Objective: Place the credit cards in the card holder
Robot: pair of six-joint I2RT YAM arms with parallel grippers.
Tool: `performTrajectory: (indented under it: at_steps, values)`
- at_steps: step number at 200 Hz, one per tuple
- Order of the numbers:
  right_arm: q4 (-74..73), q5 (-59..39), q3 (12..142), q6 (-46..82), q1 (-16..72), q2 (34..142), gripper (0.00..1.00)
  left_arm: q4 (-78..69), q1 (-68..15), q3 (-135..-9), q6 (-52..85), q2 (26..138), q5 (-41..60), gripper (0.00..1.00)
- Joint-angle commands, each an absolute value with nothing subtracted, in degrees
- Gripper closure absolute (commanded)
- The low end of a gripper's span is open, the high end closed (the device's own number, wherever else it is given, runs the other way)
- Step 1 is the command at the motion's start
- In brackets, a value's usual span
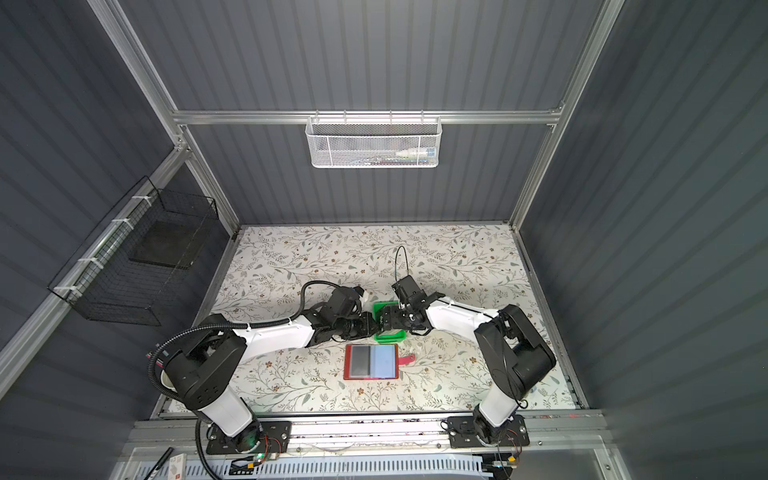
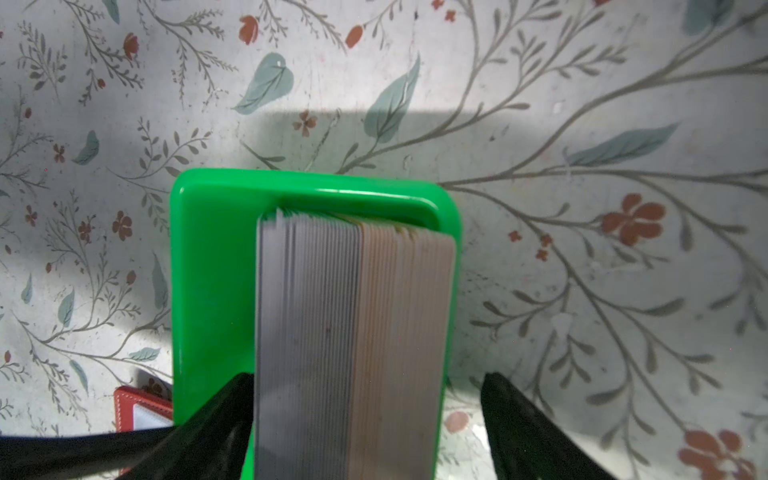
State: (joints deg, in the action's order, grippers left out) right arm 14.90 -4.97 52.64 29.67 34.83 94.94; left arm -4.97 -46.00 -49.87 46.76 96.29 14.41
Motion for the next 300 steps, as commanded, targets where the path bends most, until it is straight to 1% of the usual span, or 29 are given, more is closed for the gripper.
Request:
performTrajectory:
  at_steps: [1, 74, 162, 215, 229, 243, 263, 283, 300]
  values:
    - [16.75, -3.9, 53.11, 28.84, 34.02, 93.19, 0.14, -7.57, -45.61, -49.79, 47.95, 97.29, 14.94, 0.86]
    - [18.41, -3.78, 53.88, 27.11, 32.22, 91.93, 0.14, -9.41, -45.61, -50.01, 48.89, 99.35, 16.21, 0.86]
    - [18.85, -3.86, 53.96, 26.36, 31.98, 91.06, 0.13, -12.26, -45.69, -50.87, 50.8, 102.29, 18.19, 0.82]
    - [20.2, -5.69, 53.29, 27.15, 31.91, 87.38, 0.13, -13.35, -45.65, -50.49, 51.37, 102.82, 18.46, 0.82]
    - [20.41, -6.11, 52.55, 28.11, 31.96, 85.32, 0.17, -13.71, -45.65, -50.37, 51.49, 103.07, 18.45, 0.82]
    - [20.0, -7.31, 51.61, 29.2, 31.92, 83.27, 0.23, -14.42, -45.66, -50.16, 51.58, 102.94, 18.46, 0.82]
    - [18.64, -10.52, 50.85, 31.27, 31.91, 81.68, 0.37, -14.36, -45.7, -50.17, 51.51, 102.78, 18.46, 0.82]
    - [16.79, -13.72, 50.8, 33.31, 31.98, 82.34, 0.51, -14.65, -45.66, -50.06, 51.67, 102.83, 18.41, 0.82]
    - [15.17, -15.69, 50.89, 34.81, 31.93, 83.64, 0.59, -14.94, -45.7, -49.91, 51.85, 102.83, 18.46, 0.82]
